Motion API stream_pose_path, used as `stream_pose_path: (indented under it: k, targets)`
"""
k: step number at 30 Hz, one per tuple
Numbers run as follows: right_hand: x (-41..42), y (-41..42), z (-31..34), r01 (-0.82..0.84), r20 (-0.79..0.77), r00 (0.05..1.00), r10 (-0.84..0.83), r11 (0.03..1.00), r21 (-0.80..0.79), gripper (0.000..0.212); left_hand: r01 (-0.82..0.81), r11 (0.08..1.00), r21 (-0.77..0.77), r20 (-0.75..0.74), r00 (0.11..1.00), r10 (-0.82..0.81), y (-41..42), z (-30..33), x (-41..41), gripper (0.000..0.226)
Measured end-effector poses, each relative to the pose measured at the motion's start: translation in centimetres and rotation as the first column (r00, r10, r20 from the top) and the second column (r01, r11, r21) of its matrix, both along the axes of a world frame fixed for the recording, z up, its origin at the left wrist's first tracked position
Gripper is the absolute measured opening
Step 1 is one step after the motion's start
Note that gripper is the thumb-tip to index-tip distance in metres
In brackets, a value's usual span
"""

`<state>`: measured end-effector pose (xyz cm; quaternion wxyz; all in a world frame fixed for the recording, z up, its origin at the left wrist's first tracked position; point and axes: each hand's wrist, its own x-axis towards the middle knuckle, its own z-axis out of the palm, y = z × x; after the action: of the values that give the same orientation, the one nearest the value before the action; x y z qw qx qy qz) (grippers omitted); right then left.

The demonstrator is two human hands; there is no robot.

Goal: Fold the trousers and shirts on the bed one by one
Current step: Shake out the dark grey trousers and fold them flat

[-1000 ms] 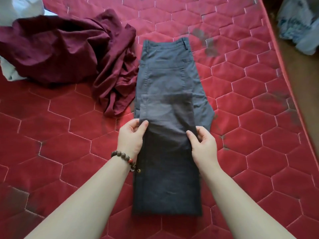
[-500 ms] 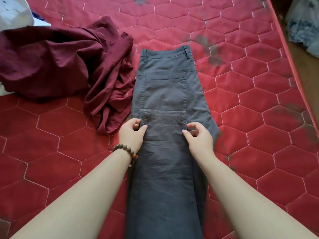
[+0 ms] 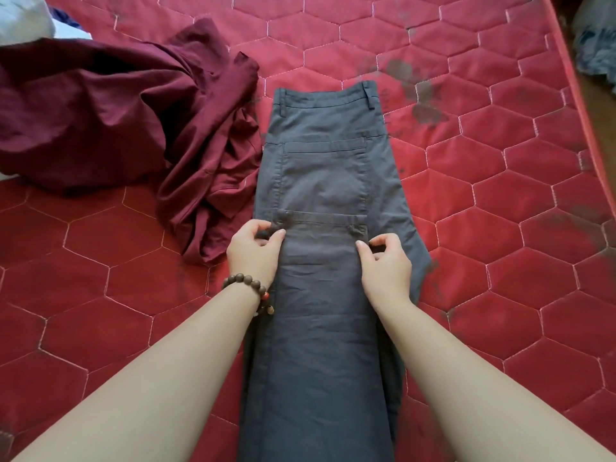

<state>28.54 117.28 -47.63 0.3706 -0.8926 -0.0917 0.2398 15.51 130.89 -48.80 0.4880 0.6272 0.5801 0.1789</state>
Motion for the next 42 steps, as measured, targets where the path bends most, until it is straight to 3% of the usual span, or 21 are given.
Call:
stream_pose_path:
  k: [3,5,9,14,16,19,23,26,28,32,38,40,42]
  targets:
    - [0.1,-0.2,0.4,-0.045,-0.069,0.997,0.046,0.999,0.010,0.015,0.012,0.995,-0.100,0.029,1.000,-0.009,0.2,0.3,-0.5,0.022]
    - [0.6,0.0,1.1,-0.077,-0.030,0.996,0.079,0.995,0.066,0.009,0.010,0.988,-0.156,0.100,0.995,0.006,1.0,0.9,-0.4,0.022]
    - [3.5,3.3,3.0,-0.077,0.110,0.993,0.051,0.967,0.244,0.017,-0.019,0.995,-0.094,0.282,0.958,0.045,4.4,2.3,1.8,0.023]
    - [5.7,5.1,1.9,-0.160,-0.039,0.987,0.155,0.975,-0.155,0.025,0.028,0.978,-0.209,-0.042,0.998,-0.038,5.7,0.7,2.8,0.027]
    - [5.7,5.0,1.7,-0.159,0.009,0.987,0.163,0.976,-0.150,0.018,0.089,0.981,-0.174,-0.040,0.994,-0.097,5.7,0.6,2.7,0.014]
    - [6.7,5.9,2.1,-0.136,0.133,0.982,0.137,0.991,-0.019,0.010,0.072,0.996,-0.059,0.090,0.994,-0.066,6.8,0.9,3.6,0.014]
    - [7.5,6.8,1.7,-0.148,0.004,0.989,0.149,0.988,-0.036,0.030,0.031,0.980,-0.195,0.044,0.999,-0.023,7.8,0.2,4.6,0.013]
    - [6.8,5.1,1.5,-0.144,-0.112,0.984,0.140,0.989,-0.029,0.035,0.044,0.888,-0.457,0.100,0.995,0.002,6.7,0.7,3.3,0.030]
    - [5.6,2.9,1.8,-0.123,-0.279,0.953,0.117,0.992,-0.005,0.040,0.043,0.791,-0.611,0.081,0.997,0.008,5.2,1.9,1.3,0.034]
    - [3.0,-2.0,3.5,-0.095,-0.583,0.807,0.098,0.995,0.035,0.041,0.063,0.605,-0.793,0.031,0.998,-0.063,1.6,3.2,-3.7,0.046]
    - [-1.8,-10.3,4.4,-0.210,-0.780,0.615,0.117,0.978,-0.019,0.040,0.137,0.307,-0.942,0.083,0.979,-0.184,-3.3,3.5,-10.3,0.071]
    - [-3.3,-12.7,4.4,-0.232,-0.806,0.572,0.153,0.973,0.020,0.030,0.154,0.283,-0.947,0.091,0.971,-0.223,-5.1,3.1,-11.6,0.065]
    - [-4.4,-14.0,4.1,-0.260,-0.801,0.565,0.200,0.964,0.057,0.018,0.173,0.364,-0.915,0.078,0.962,-0.263,-6.7,2.6,-12.4,0.042]
